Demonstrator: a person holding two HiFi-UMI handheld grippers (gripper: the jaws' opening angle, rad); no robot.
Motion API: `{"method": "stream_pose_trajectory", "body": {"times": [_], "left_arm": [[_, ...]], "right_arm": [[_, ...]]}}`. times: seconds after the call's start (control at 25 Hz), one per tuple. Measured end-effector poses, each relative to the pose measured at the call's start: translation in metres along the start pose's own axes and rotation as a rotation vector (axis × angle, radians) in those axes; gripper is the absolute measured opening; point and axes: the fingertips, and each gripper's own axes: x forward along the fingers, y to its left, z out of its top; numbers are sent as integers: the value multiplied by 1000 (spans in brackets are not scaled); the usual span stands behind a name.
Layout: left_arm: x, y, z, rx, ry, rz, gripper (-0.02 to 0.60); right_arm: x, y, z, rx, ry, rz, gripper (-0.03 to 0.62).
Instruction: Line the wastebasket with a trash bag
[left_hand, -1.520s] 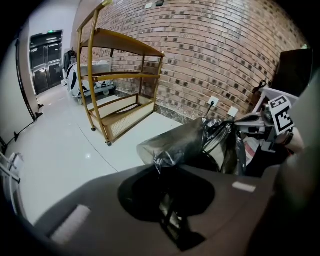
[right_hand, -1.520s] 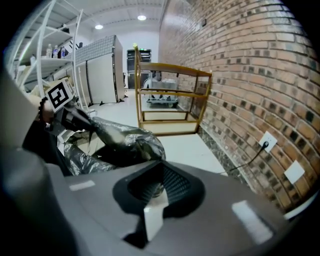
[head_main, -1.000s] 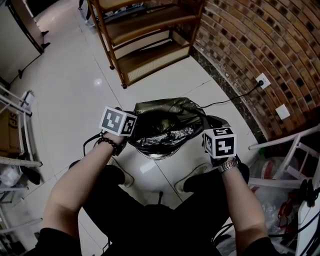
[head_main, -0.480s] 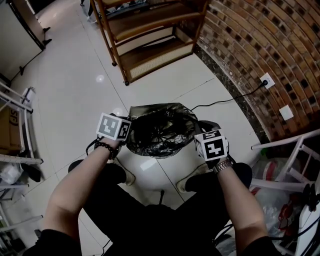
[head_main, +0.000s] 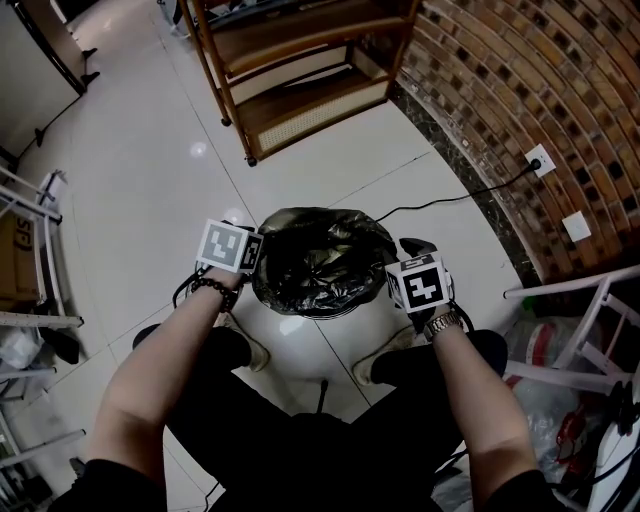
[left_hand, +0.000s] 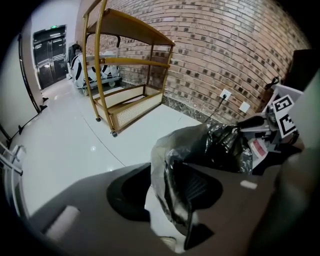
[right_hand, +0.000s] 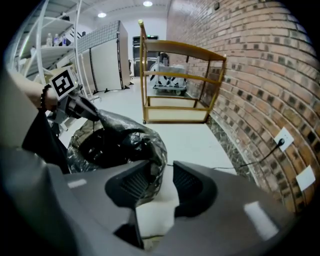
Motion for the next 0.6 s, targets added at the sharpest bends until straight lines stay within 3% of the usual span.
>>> {"method": "stream_pose_trajectory", "body": {"times": [0.2, 0.36, 0.44, 0.52, 0.6], "left_arm": [[8, 13, -7, -57, 21, 1, 201], [12, 6, 1, -98, -17, -86, 204], [12, -5, 1, -82, -9, -130, 201], [13, -10, 1, -45, 4, -134, 139], [13, -9, 2, -25, 7, -124, 23]], "right_arm": [[11, -8, 1, -3, 8, -9, 143], [17, -4, 4, -11, 19, 48, 152], [16, 1, 10, -19, 7, 85, 160], [17, 1, 18, -11, -5, 110, 160], [22, -2, 23, 16, 6, 132, 160]]}}
